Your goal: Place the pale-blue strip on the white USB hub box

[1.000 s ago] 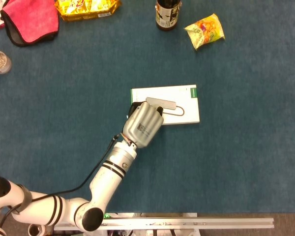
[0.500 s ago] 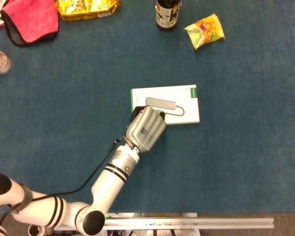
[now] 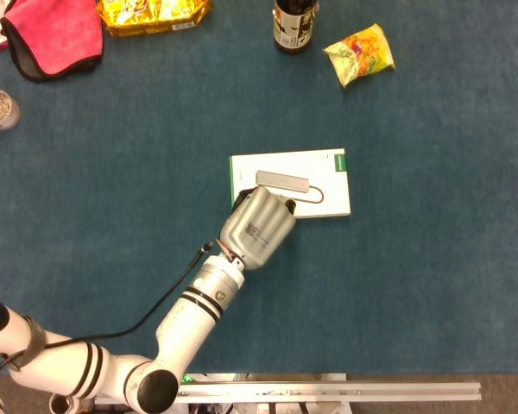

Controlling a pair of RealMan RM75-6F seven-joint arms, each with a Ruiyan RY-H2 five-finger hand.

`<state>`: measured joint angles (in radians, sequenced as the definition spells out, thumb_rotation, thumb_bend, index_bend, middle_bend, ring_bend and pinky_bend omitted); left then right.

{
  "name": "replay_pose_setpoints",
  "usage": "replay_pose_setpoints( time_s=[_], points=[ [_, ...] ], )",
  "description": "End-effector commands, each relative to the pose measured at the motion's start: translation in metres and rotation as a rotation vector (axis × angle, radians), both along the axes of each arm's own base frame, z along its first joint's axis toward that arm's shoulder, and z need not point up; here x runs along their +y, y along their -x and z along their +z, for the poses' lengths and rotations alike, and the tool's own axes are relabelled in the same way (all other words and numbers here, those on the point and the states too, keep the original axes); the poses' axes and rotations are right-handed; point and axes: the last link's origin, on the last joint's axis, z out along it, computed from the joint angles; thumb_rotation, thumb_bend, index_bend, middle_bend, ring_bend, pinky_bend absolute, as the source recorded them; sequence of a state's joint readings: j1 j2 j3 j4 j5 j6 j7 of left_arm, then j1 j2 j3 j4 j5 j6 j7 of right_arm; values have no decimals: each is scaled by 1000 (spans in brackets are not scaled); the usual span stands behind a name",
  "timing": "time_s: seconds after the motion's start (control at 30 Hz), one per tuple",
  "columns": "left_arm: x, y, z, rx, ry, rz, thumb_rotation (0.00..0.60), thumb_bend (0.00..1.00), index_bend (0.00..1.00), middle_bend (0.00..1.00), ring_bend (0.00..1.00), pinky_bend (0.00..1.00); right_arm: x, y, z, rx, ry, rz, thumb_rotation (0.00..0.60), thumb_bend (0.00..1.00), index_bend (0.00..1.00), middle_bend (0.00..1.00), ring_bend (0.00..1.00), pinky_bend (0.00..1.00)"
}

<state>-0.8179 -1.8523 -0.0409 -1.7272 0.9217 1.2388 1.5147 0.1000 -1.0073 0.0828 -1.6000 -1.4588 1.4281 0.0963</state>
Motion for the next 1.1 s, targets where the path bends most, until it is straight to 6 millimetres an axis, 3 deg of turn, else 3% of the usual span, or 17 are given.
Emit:
replay_pose_setpoints(
  time_s=[0.03,0.43,0.67,0.87,1.1],
  points=[
    [2,0,2,-6,-4,8,600,174,342,982,1000,1000,0,-1,0,1,0,2,504,260,265,453,382,406],
    [13,6,28,-118,-66,16,600,175,348,974,1000,1000,-3,-7,-4,8,-30,29,505,260,265,453,382,406],
    [30,18,57,-229,-137,79,600,176,347,892,938,996,-12,-25,-9,32,-77,97,505,260,265,454,382,406],
    [44,40,88,-384,-170,184,600,176,334,785,832,920,-22,-45,-20,37,-152,166,522,260,265,454,382,406],
    [63,81,127,-549,-220,324,600,176,318,691,742,891,-36,-79,-39,56,-246,282,571,261,265,476,411,436]
  ],
)
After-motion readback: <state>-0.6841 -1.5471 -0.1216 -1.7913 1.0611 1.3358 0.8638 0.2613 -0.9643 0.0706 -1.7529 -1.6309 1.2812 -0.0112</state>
